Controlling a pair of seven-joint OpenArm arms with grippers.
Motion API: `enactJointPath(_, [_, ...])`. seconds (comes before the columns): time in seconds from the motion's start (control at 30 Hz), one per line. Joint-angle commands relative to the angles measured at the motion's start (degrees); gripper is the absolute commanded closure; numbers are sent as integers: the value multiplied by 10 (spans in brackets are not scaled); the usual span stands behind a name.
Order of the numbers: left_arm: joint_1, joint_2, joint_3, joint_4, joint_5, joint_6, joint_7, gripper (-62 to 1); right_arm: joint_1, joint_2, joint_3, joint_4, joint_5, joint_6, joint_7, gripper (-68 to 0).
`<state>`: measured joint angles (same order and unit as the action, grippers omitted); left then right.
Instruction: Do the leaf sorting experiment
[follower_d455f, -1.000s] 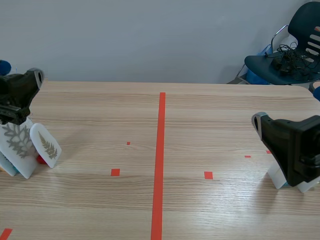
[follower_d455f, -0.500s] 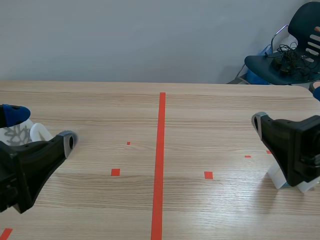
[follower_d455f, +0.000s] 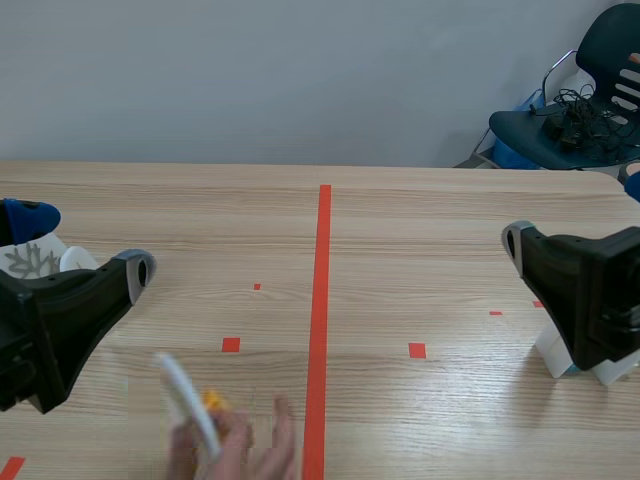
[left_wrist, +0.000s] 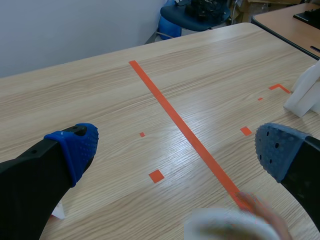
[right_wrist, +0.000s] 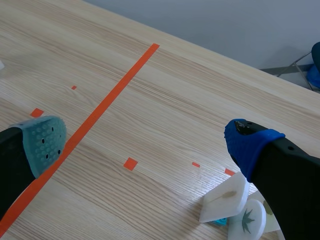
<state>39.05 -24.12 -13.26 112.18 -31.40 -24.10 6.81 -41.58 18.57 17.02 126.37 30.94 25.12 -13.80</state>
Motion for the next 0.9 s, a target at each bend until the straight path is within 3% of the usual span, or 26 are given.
enactJointPath(0.0, [-5,1,2,1,-6,-1,-9,-623,8,2,3,3,7,-2,10,-679])
enactJointPath(0.87, [-12,1,2,1,-6,-1,-10,-623,8,2,-10,3,6,-2,10,-679])
